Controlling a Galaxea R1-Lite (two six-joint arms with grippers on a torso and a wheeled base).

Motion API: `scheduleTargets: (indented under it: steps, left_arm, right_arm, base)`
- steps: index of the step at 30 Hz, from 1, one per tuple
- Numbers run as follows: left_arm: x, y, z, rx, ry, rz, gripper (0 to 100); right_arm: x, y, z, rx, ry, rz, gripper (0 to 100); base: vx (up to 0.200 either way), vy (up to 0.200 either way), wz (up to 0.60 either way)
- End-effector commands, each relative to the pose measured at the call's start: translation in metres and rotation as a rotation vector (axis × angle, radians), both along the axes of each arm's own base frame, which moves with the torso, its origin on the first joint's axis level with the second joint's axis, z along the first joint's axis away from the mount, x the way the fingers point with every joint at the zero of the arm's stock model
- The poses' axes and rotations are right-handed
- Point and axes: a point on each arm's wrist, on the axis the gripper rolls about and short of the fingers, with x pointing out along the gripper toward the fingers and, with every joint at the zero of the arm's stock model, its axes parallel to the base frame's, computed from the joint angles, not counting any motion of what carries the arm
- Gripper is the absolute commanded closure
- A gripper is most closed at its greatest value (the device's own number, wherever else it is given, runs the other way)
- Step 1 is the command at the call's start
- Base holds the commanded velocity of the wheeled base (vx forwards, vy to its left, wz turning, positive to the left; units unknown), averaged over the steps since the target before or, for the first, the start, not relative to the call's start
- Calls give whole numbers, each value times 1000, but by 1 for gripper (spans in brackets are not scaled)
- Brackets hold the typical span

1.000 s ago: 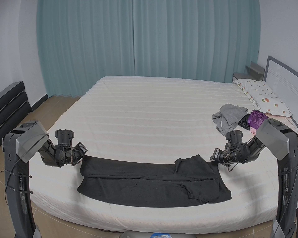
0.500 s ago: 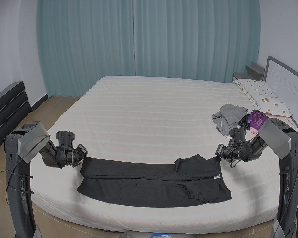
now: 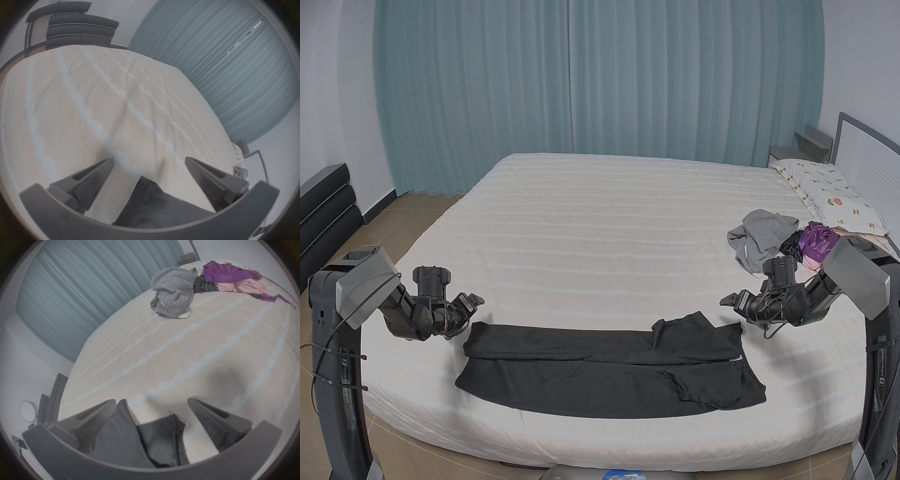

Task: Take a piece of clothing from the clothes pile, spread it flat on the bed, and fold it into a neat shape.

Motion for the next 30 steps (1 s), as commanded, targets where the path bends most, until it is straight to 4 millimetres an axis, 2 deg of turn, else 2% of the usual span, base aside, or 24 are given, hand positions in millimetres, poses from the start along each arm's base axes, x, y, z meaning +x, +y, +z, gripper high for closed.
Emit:
scheduleTargets:
  steps: [1,6,8,9,10,14,18,23,28,30]
  left_arm:
    - [-12,7,14,-11,-1,12,0]
    - [-46,3,29,-29,38,-5,0]
    - [-57,1,28,-35,59,-10,0]
    - [-71,-2,27,-42,81,-21,0]
    - [-71,-2,27,-42,81,-21,0]
    - [-107,-12,18,-57,106,-33,0]
    - [-121,-14,17,-80,93,-17,0]
    - [-127,-19,12,-76,111,-24,0]
    - [-127,-24,10,-54,117,-18,0]
    - [-124,-27,0,-16,133,8,0]
  right_arm:
    - [-23,-2,30,88,-10,22,0]
    - [-61,-4,39,145,-20,26,0]
    - [-71,-4,38,161,-20,16,0]
    - [-83,-4,40,189,-22,-4,0]
    - [-83,-4,40,189,-22,-4,0]
    - [-119,-1,43,254,-14,-46,0]
    - [-135,-2,41,280,-11,-63,0]
    - [-141,2,36,301,11,-72,0]
    - [-143,7,30,298,34,-66,0]
    - [-145,9,25,291,57,-62,0]
  base:
    - [0,0,0]
    - [0,0,0]
    - [0,0,0]
    - [0,0,0]
    - [0,0,0]
    - [-50,0,0]
    - [-200,0,0]
    - [-200,0,0]
    - [0,0,0]
    - [0,0,0]
